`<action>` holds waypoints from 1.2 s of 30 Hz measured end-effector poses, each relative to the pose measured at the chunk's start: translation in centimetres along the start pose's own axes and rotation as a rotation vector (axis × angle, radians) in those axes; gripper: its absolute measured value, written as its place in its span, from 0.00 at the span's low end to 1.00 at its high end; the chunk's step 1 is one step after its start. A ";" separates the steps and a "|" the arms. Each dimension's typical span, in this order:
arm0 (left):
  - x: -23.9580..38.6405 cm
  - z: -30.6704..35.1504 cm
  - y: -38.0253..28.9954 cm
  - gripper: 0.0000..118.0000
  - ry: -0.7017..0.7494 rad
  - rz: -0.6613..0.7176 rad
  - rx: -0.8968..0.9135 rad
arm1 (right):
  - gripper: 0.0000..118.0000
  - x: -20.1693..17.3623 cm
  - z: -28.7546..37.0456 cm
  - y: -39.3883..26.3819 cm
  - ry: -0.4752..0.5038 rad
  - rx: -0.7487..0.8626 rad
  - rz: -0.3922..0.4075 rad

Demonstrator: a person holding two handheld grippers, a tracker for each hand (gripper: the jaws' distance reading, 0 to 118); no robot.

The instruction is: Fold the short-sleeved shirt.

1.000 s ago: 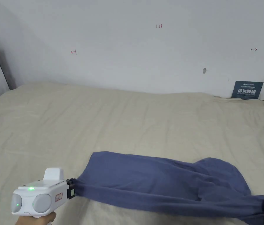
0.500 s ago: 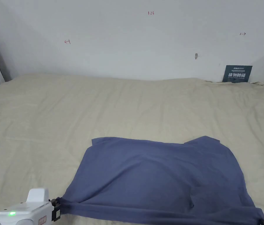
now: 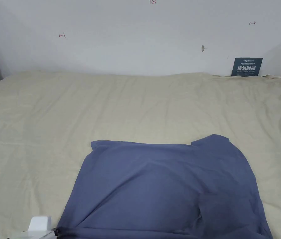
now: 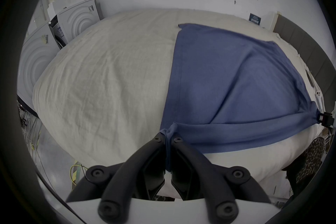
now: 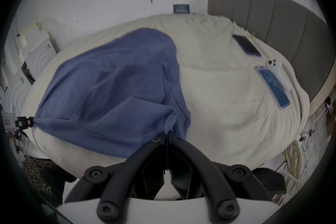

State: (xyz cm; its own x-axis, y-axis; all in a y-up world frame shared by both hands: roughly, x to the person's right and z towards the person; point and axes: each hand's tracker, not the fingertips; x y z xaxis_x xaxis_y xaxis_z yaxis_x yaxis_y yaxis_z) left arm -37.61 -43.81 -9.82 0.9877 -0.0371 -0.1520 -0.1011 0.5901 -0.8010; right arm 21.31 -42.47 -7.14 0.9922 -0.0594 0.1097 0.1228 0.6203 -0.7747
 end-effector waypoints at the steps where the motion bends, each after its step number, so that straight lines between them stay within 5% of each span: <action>1: 0.2 -0.1 -0.3 0.01 0.003 0.000 -0.004 | 0.01 0.1 -0.5 -0.1 -0.010 -0.031 -0.016; 8: 0.6 0.4 -0.4 0.14 0.020 0.025 0.006 | 0.02 -1.0 -0.4 -0.1 -0.029 -0.066 -0.025; 10: 0.6 0.7 -0.1 0.29 0.034 0.031 -0.002 | 0.07 -1.1 0.2 0.5 -0.030 -0.070 -0.023; 14: 0.6 3.0 1.6 0.86 0.032 0.087 0.083 | 0.72 -1.8 3.3 2.4 -0.039 0.024 0.010; 16: 0.8 4.7 3.0 0.97 0.018 0.093 0.152 | 0.78 -2.7 5.8 3.9 -0.026 0.104 0.009; 24: 2.9 12.7 9.3 0.97 -0.018 0.059 0.460 | 0.78 -4.1 12.7 9.8 0.038 0.398 0.041; 31: 5.6 16.0 11.8 0.96 0.034 -0.012 0.647 | 0.77 -6.2 16.4 12.4 -0.006 0.607 0.100; 34: 6.6 16.3 11.6 0.81 0.036 -0.026 0.686 | 0.71 -7.0 17.1 12.4 -0.041 0.654 0.118; 36: 6.9 16.6 11.1 0.56 0.024 -0.042 0.733 | 0.55 -7.0 16.7 12.2 -0.045 0.678 0.120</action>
State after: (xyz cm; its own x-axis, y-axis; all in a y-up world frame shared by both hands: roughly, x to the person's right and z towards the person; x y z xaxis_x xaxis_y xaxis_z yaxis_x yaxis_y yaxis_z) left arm -29.90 -24.17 -10.13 0.9853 -0.0842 -0.1488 0.0509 0.9753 -0.2148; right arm 15.49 -21.37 -6.95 0.9943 0.0640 0.0847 -0.0436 0.9736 -0.2241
